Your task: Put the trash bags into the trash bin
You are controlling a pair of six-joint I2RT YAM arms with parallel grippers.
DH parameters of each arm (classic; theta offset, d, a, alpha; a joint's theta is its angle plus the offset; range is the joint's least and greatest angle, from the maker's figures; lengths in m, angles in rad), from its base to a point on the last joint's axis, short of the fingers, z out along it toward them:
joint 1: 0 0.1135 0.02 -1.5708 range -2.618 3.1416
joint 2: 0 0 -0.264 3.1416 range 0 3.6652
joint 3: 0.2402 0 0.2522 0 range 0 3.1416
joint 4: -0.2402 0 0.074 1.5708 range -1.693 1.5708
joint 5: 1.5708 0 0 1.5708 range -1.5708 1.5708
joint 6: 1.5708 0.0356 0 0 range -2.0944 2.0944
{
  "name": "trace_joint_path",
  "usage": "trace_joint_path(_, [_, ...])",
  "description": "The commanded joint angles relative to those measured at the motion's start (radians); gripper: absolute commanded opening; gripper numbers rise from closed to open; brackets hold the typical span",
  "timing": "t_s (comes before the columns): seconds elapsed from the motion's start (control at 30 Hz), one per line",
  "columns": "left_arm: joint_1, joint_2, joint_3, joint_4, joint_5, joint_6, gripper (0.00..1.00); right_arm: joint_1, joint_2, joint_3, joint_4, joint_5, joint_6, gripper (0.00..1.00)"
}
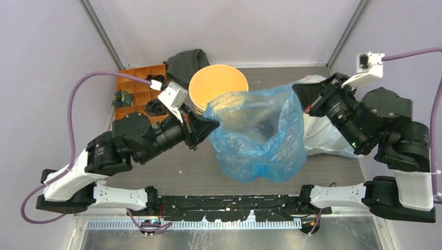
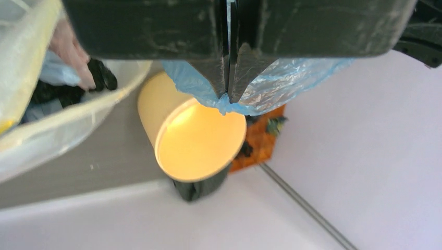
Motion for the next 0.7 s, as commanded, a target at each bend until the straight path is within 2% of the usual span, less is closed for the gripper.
trace_joint_path(0.0, [0.014,0.121,0.181,0.141,-0.047,0.172,0.0,-0.001,0.033,0.068,0.305,0.098,-0.171,0.01])
trace_joint_path(0.07, [0.095,0.208,0.307,0.076,0.045,0.188,0.0,0.0,0.065,0.096,0.372,0.096,-0.235,0.01])
trace_joint_path(0.17, [0.333,0.329,0.472,-0.028,0.288,0.1,0.0,0.0,0.177,0.248,0.368,0.101,-0.315,0.01])
trace_joint_path(0.27, [0.494,0.387,0.543,0.012,0.484,0.04,0.0,0.0,0.293,0.382,0.354,0.106,-0.381,0.01])
trace_joint_path(0.47, [0.717,0.474,0.675,0.084,0.701,-0.07,0.0,0.0,0.329,0.363,0.546,0.088,-0.501,0.01])
trace_joint_path(0.67, [0.913,0.509,0.651,0.219,0.826,-0.21,0.0,0.0,0.398,0.379,0.611,0.049,-0.554,0.01])
